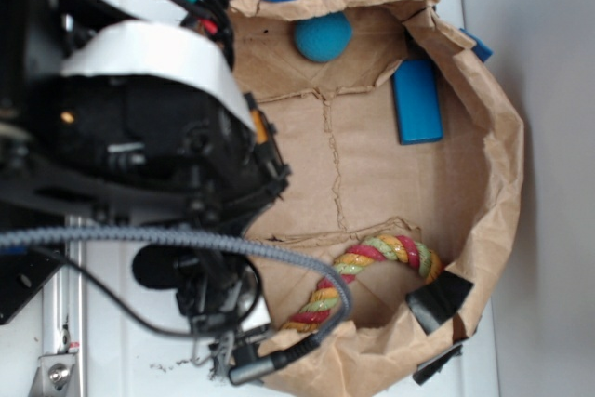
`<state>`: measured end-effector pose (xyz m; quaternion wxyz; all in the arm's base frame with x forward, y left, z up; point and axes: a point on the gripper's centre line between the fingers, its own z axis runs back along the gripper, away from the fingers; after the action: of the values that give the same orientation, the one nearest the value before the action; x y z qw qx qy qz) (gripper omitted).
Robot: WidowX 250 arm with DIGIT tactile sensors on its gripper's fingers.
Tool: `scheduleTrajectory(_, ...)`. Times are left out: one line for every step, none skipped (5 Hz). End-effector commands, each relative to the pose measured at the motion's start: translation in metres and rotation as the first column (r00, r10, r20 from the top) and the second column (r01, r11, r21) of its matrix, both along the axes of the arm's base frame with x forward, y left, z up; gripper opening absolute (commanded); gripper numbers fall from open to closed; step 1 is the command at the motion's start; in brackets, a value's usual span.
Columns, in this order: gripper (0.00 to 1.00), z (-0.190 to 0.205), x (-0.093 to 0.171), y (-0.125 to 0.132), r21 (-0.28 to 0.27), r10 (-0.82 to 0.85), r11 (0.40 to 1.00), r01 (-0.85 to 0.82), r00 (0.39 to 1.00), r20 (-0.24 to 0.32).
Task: Grab the multicolored rope.
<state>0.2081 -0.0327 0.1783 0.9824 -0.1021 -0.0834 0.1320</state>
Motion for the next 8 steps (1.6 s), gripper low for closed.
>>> scheduleTrajectory(1.00,-0.026,0.023,0.013,0.079,0.085,0.993,-0.083,0.996,-0.029)
scheduleTrajectory(1.00,-0.056,0.052,0.021,0.176,0.157,0.974,-0.143,0.986,-0.064)
scheduleTrajectory(1.00,-0.078,0.063,0.026,0.185,0.144,0.974,-0.127,0.986,-0.083)
scheduleTrajectory(1.00,-0.090,0.078,0.016,0.184,0.102,0.979,-0.088,0.992,-0.068)
scheduleTrajectory(1.00,-0.088,0.091,0.004,0.112,0.081,0.990,-0.081,0.997,0.006)
scheduleTrajectory(1.00,-0.095,0.104,-0.004,0.075,0.086,0.993,-0.088,0.996,0.029)
scheduleTrajectory(1.00,-0.110,0.118,-0.013,0.155,0.083,0.984,-0.084,0.996,0.011)
scheduleTrajectory(1.00,-0.127,0.127,-0.025,0.121,0.054,0.991,-0.049,0.998,-0.041)
